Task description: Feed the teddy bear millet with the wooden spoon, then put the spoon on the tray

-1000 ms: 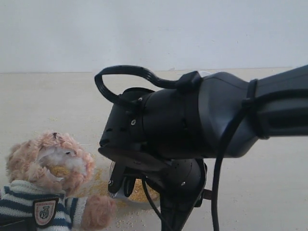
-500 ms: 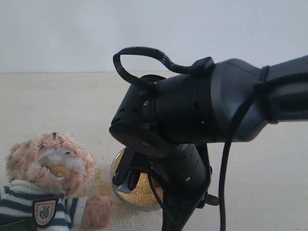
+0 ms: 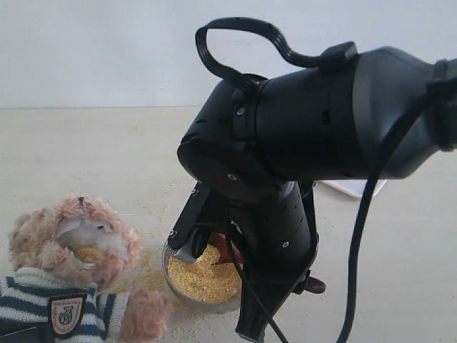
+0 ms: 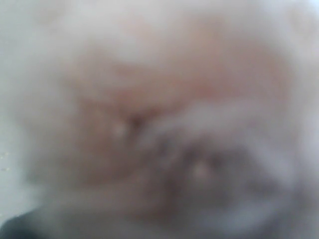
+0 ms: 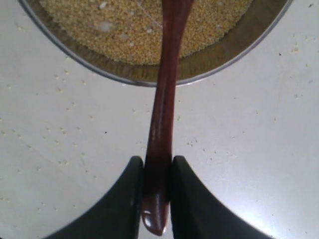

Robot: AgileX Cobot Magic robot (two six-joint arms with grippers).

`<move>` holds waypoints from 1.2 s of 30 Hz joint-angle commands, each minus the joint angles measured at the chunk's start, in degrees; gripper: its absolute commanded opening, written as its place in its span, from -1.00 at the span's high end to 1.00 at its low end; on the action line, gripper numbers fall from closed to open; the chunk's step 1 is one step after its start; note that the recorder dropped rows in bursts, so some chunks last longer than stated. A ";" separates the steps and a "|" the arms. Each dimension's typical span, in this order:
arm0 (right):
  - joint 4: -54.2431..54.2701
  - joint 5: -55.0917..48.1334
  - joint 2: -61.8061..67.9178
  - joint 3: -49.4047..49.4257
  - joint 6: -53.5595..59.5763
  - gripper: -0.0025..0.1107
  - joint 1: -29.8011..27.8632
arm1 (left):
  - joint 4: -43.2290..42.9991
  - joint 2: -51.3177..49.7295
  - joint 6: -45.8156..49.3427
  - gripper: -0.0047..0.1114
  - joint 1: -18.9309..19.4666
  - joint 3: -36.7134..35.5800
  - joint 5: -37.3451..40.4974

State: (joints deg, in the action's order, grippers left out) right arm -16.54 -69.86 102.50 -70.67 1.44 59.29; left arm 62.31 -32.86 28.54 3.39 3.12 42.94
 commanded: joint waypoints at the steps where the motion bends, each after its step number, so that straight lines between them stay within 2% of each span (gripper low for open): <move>1: 1.77 -0.10 -0.71 -0.27 0.70 0.72 -1.03 | 1.21 0.47 0.19 0.83 0.07 -0.06 0.12; 4: 5.24 -0.10 -0.71 -0.27 1.27 0.72 -2.53 | 1.21 0.47 0.19 0.83 0.07 -0.06 0.12; 8: 13.17 -0.10 -3.11 -0.27 2.26 0.72 -7.48 | 1.21 0.47 0.19 0.83 0.07 -0.06 0.12; 13: 25.75 -0.10 -8.10 -0.27 7.76 0.72 -11.98 | 1.21 0.47 0.19 0.83 0.07 -0.06 0.03; 18: 34.16 -0.10 -9.56 -0.27 11.89 0.72 -11.74 | 1.21 0.47 0.19 0.83 0.07 -0.06 0.13; 27: 33.86 -0.10 -9.96 -0.27 12.85 0.72 -11.19 | 1.21 0.47 0.19 0.83 0.07 -0.06 0.13; 36: 32.82 -0.10 -9.96 -6.04 13.87 0.72 -5.25 | 1.21 0.47 0.19 0.83 0.07 -0.06 0.02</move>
State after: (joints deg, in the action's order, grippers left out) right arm 16.85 -69.86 93.29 -75.34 14.84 53.03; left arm 62.31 -32.86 28.54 3.39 3.12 42.94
